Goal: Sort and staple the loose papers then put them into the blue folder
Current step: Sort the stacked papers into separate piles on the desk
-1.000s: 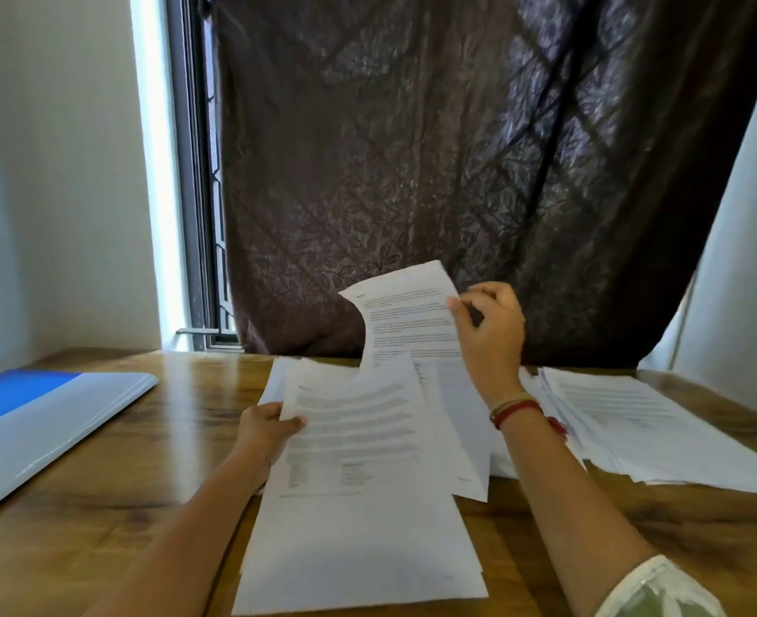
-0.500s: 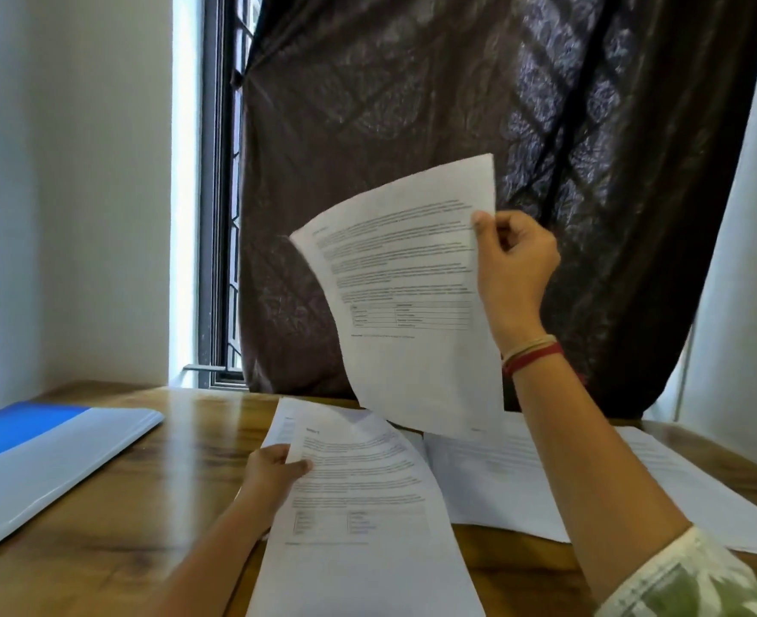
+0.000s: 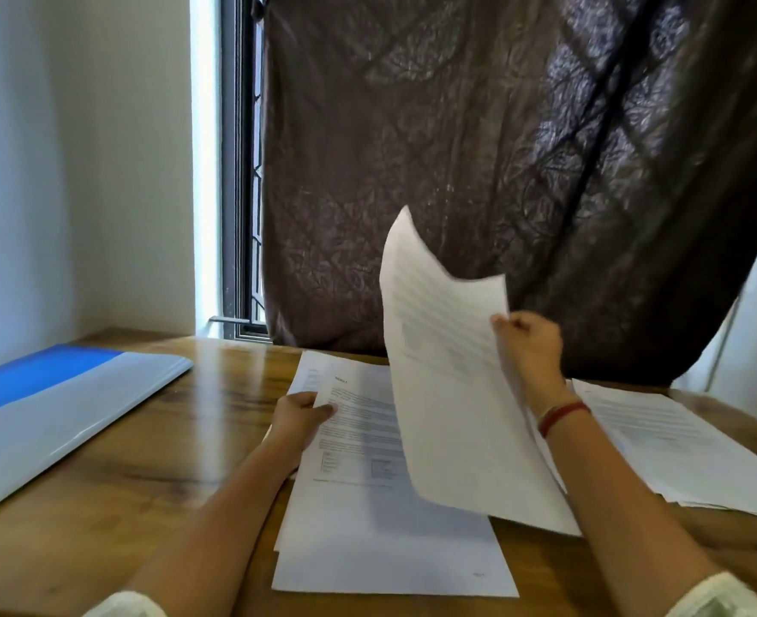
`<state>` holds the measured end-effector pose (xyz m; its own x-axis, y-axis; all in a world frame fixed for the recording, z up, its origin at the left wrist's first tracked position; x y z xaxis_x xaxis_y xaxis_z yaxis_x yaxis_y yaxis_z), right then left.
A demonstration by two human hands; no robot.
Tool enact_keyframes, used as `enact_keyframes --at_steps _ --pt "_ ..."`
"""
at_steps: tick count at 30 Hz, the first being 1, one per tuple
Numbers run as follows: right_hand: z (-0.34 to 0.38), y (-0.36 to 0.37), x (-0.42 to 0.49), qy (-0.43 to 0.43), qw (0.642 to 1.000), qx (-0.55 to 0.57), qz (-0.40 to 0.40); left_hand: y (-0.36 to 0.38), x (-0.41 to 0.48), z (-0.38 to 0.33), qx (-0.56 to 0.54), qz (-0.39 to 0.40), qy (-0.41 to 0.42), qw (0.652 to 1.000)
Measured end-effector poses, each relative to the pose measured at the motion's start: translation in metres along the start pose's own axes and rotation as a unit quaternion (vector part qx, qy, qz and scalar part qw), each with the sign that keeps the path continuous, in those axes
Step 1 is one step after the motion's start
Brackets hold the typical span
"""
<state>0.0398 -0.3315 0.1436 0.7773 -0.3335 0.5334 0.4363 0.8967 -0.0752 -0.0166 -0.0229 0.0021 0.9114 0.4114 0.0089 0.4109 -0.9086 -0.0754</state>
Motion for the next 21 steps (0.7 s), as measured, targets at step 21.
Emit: enact_keyframes --at_steps 21 --pt "-0.080 0.037 -0.062 0.173 0.980 0.019 0.094 -0.001 0.002 -0.002 -0.163 0.055 -0.001 0.985"
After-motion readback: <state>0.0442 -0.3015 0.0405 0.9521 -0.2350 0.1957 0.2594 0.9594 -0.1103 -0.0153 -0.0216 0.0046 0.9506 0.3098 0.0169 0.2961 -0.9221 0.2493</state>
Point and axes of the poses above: each hand's wrist, its own x-axis towards the middle knuckle, its own y-axis out of the palm, z = x × y, the point moved 6 cm from there along x, towards the middle knuckle, and after that the axes turned 1 degree about -z, right-handed, at the moved point
